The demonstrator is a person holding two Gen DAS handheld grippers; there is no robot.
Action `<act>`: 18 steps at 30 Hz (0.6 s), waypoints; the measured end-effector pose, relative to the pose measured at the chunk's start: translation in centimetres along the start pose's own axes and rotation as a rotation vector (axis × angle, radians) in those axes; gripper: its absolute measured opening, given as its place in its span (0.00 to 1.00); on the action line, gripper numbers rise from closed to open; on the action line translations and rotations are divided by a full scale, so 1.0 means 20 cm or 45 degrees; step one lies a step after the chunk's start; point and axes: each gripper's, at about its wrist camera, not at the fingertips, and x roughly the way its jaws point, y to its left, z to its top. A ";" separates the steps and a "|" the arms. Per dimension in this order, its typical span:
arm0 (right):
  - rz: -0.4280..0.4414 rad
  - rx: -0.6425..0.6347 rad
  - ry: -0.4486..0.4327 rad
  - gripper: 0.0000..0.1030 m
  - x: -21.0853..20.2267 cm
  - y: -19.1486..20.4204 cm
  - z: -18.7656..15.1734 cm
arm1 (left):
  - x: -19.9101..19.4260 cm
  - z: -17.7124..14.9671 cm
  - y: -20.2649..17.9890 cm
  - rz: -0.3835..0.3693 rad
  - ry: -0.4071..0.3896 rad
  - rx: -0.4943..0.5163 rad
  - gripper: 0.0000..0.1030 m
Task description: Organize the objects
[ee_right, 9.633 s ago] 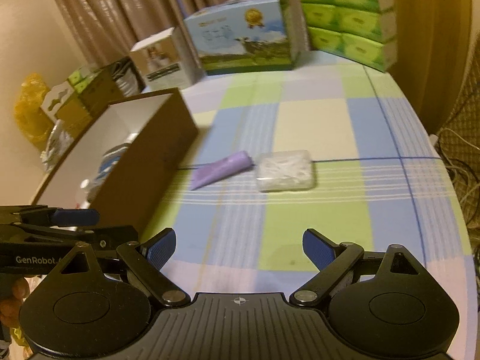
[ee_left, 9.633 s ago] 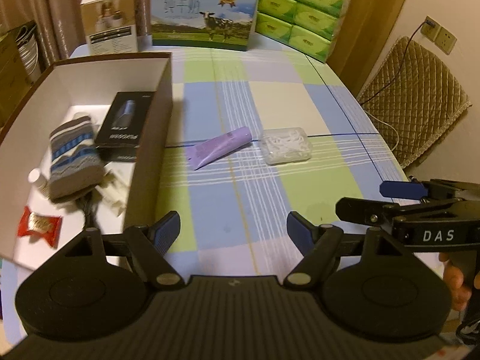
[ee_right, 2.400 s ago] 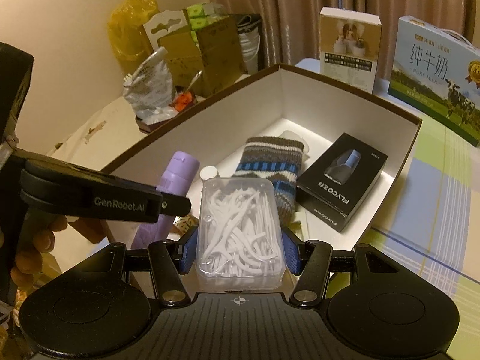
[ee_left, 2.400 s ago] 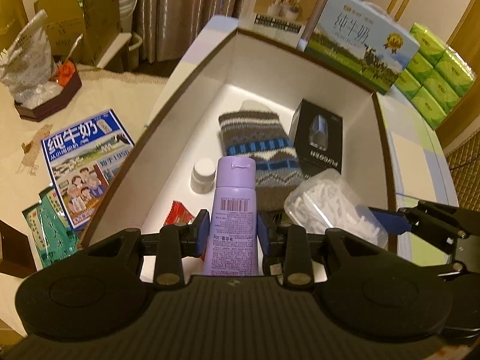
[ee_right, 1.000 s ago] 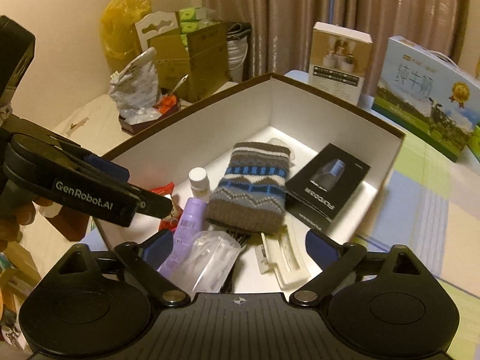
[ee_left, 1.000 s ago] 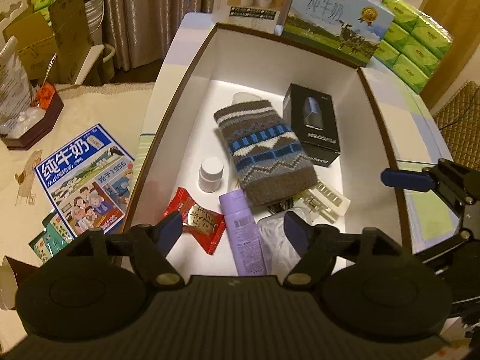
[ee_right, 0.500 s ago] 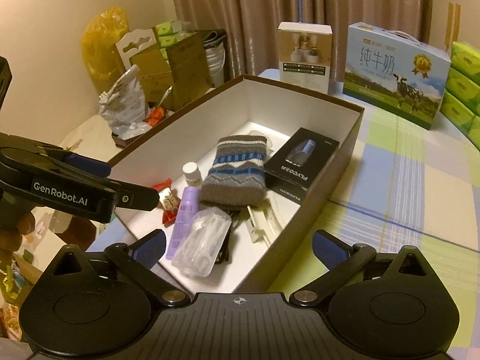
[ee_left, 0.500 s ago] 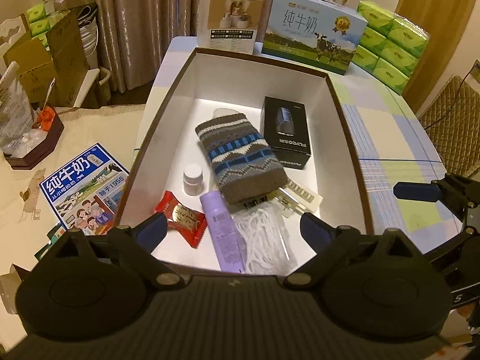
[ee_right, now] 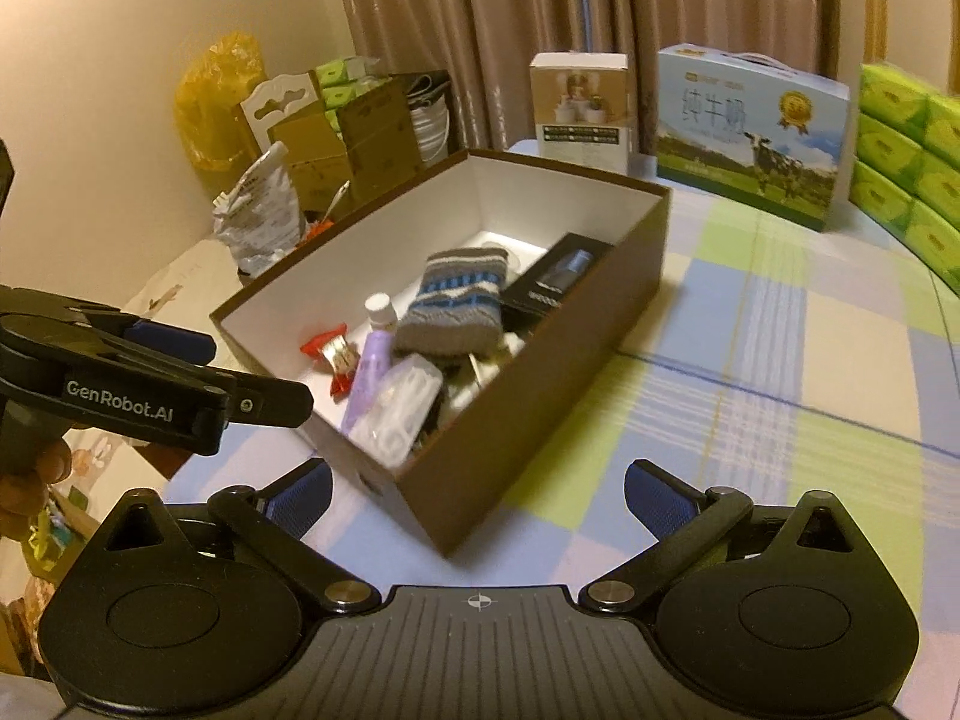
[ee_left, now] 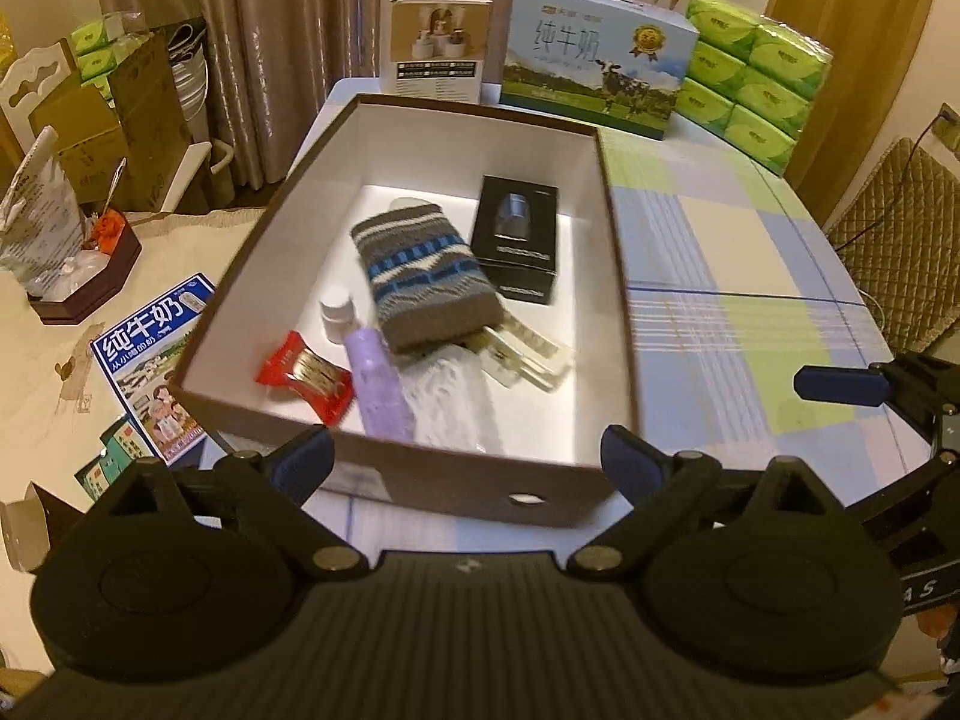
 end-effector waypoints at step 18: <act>-0.146 0.196 -0.048 0.98 -0.55 -0.33 -0.39 | -0.20 -0.33 -0.55 -0.070 -0.044 0.036 0.91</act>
